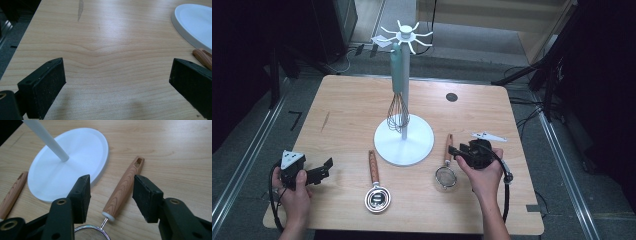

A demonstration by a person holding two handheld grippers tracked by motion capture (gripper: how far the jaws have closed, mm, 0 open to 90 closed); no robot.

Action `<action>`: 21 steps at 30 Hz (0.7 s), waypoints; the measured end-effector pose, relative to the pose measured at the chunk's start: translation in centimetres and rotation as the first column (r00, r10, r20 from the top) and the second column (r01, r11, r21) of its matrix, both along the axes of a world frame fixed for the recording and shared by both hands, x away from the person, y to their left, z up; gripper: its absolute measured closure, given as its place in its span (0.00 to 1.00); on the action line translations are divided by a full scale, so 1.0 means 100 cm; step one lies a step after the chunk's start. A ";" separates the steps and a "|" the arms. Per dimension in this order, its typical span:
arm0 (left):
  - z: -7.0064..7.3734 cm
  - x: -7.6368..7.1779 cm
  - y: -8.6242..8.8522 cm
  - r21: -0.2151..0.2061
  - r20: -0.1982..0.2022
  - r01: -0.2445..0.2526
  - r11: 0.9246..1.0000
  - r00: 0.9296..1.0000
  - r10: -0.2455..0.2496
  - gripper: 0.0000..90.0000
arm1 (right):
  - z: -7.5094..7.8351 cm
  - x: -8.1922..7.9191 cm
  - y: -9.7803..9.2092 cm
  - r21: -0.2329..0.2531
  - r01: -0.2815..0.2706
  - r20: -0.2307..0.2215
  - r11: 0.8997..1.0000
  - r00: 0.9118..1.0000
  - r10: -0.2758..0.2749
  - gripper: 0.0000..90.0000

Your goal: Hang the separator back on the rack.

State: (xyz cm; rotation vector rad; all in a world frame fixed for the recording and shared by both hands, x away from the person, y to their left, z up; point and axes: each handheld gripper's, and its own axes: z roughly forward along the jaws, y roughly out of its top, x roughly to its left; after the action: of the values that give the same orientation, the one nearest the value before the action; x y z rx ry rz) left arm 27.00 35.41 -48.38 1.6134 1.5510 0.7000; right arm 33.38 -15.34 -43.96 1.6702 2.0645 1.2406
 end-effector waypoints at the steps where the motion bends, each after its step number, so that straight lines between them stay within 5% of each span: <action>1: 0.000 0.000 0.000 -0.001 -0.003 0.002 1.000 1.000 -0.002 0.01 | -0.001 0.001 0.000 0.001 0.006 -0.013 1.000 1.000 -0.006 0.52; 21: 0.000 0.000 0.001 -0.007 -0.006 0.004 1.000 1.000 -0.004 0.01 | -0.013 0.010 -0.001 -0.023 0.077 -0.148 0.997 0.986 -0.080 0.45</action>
State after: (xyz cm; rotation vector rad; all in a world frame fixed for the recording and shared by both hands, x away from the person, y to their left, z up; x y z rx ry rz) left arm 27.04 35.47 -48.38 1.6147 1.5519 0.6878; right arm 34.34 -15.41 -45.23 1.8691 2.0630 1.1011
